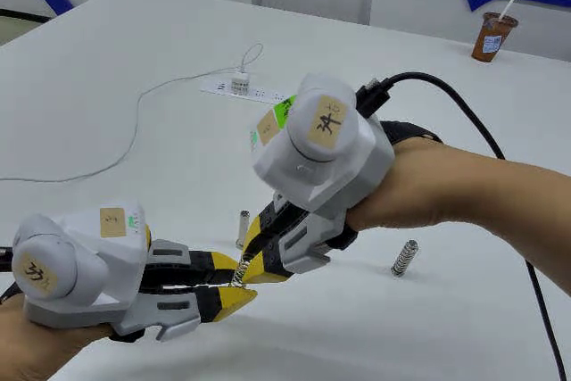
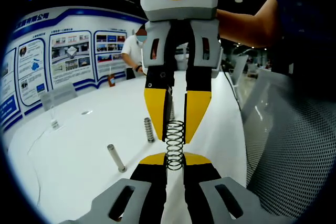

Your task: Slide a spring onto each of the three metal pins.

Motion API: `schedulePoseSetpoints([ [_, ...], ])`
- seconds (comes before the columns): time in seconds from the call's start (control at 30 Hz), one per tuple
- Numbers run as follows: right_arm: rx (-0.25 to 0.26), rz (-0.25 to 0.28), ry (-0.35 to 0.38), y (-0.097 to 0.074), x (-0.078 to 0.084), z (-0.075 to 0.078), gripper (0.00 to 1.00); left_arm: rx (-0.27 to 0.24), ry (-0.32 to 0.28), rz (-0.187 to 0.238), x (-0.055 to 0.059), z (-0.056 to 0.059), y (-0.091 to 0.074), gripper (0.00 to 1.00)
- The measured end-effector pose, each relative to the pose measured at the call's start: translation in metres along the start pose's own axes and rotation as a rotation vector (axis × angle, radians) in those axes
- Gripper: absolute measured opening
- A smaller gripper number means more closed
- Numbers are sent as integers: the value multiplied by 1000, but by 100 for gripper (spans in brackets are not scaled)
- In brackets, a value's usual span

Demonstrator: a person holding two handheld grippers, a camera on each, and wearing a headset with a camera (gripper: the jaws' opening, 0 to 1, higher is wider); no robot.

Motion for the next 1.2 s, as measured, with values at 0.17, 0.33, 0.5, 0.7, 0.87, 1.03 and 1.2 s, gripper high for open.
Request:
schedulePoseSetpoints([
  [0.17, -4, -1, 4, 1, -1, 1, 12, -6, -4, 0, 0, 0, 0, 10],
  [0.33, -5, -4, 3, 2, -1, 2, 12, -9, -11, 2, 1, -1, 1, 11],
  [0.5, -3, -7, 2, 3, -2, 3, 12, -11, -16, 4, 1, -1, 1, 11],
  [0.7, -5, -9, 0, 5, -2, 4, 12, -16, -16, 2, 0, -2, 2, 11],
  [0.87, 0, -18, 4, 4, -3, 6, 12, -36, -31, 12, 1, -4, 1, 12],
  [1.03, 11, -24, 6, 0, -3, 11, 12, -48, -35, 1, 2, -5, 0, 20],
  [1.2, 22, -29, 7, -3, -3, 14, 12, -68, -52, -4, 5, -6, -4, 27],
])
Point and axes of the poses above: the centre of the closed fingertips' face, and the gripper's own axes: y roughly forward along the fingers, z roughly to its right, x roughly out of its underside, the point moved 8 cm from there along -y, roughly backward along the fingers, and after that the axes turned 15 degrees about y, right-handed, at the moved point
